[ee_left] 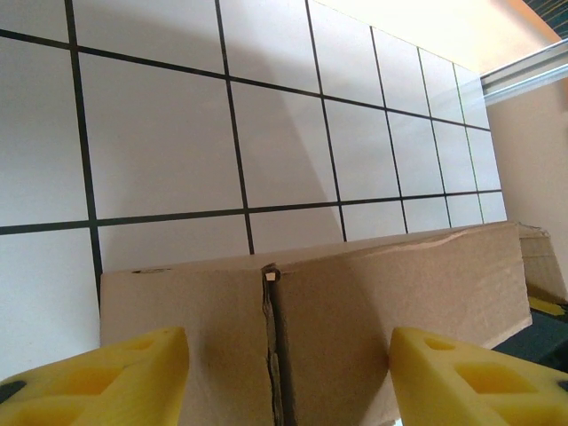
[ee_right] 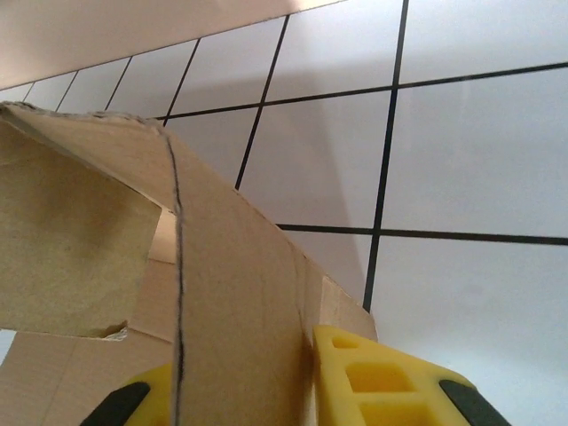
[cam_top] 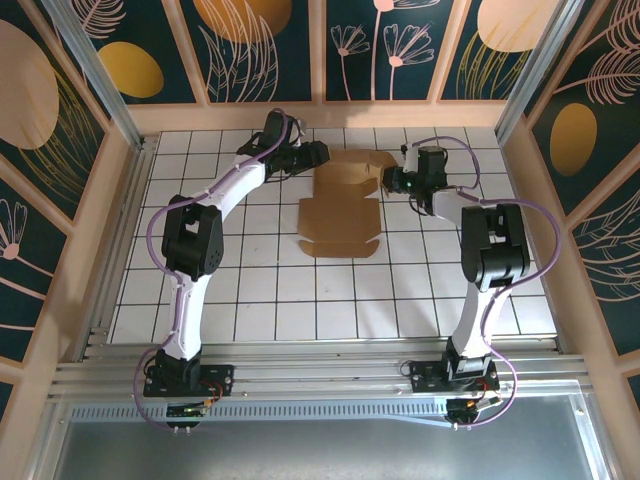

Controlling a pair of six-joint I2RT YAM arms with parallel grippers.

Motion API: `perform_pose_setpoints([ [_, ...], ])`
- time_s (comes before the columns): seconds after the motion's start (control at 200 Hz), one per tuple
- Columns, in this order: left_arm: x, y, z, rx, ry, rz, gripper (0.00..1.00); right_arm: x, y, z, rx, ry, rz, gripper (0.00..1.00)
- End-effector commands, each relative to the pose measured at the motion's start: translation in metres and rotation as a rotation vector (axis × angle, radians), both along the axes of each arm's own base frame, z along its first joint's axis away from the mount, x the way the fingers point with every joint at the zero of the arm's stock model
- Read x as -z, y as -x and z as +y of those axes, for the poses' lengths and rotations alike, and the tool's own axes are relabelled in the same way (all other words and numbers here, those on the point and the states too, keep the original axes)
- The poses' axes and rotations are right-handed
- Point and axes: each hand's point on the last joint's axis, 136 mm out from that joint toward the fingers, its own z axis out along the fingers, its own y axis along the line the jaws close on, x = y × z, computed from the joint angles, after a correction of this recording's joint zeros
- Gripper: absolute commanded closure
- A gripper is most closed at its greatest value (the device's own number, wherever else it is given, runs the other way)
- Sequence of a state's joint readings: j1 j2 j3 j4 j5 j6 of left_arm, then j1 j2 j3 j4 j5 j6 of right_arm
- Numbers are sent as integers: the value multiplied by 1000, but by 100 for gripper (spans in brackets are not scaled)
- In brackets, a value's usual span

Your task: Fold the paper box

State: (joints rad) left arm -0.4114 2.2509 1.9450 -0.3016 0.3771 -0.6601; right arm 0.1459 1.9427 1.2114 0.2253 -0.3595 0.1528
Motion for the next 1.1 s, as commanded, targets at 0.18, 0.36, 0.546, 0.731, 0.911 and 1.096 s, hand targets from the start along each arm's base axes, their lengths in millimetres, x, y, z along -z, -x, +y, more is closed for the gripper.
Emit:
perform_pose_setpoints([
  [0.18, 17, 2, -2, -12, 5, 43, 40, -27, 11, 16, 39, -135, 89, 91],
  [0.36, 17, 1, -1, -10, 1, 36, 40, -28, 11, 18, 58, -118, 82, 93],
  [0.546, -12, -3, 17, -60, -81, -76, 30, -31, 14, 18, 14, 95, -25, 91],
  [0.731, -49, -1, 34, -111, -119, -177, 22, -45, 20, 15, -14, 257, -153, 90],
  [0.911, -72, 15, 48, -150, -118, -221, 21, -50, 25, 14, -27, 315, -221, 90],
  [1.096, -88, 50, 47, -180, -48, -262, 30, -38, 22, 17, -34, 313, -175, 90],
])
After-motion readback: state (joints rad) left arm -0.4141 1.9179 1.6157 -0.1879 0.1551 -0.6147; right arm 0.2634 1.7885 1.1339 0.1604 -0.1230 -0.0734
